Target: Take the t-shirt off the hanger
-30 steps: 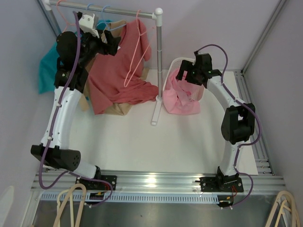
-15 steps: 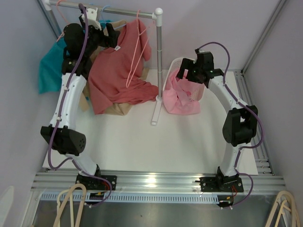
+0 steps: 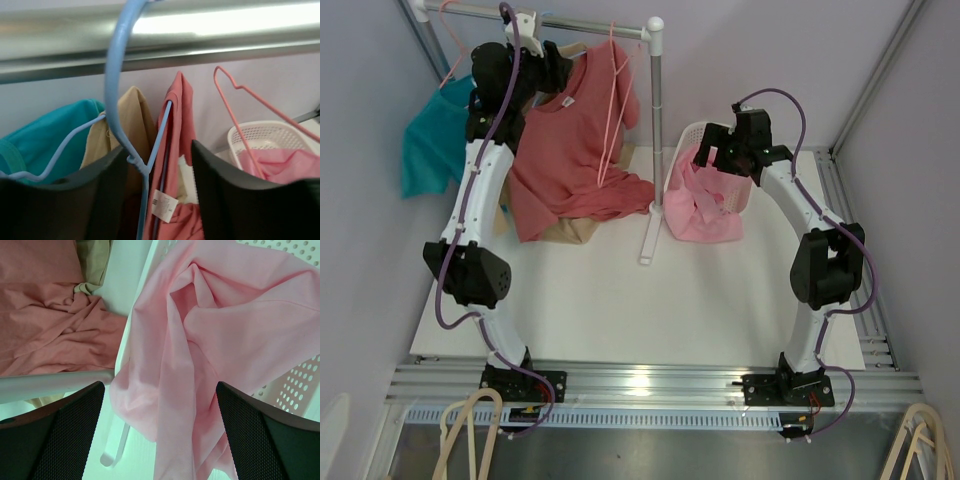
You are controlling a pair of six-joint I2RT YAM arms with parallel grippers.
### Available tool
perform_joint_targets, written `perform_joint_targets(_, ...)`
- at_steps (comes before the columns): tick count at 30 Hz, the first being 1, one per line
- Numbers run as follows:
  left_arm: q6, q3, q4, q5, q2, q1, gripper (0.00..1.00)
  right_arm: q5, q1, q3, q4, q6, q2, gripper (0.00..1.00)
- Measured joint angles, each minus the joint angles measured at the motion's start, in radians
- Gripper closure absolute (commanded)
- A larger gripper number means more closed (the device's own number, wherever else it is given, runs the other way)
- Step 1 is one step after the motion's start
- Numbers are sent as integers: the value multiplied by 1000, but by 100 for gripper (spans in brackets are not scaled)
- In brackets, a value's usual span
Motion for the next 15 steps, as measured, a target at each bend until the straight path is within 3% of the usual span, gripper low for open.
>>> perform_joint_targets(9, -24, 15, 1, -1, 2, 3, 92, 0, -2, -5, 2, -2, 0, 2)
perform_joint_targets(12, -26, 16, 1, -2, 2, 3, 89, 0, -3, -19, 2, -2, -2, 1)
perform_joint_targets(15, -26, 16, -1, -2, 2, 3, 75, 0, -4, -35, 4, -2, -2, 2)
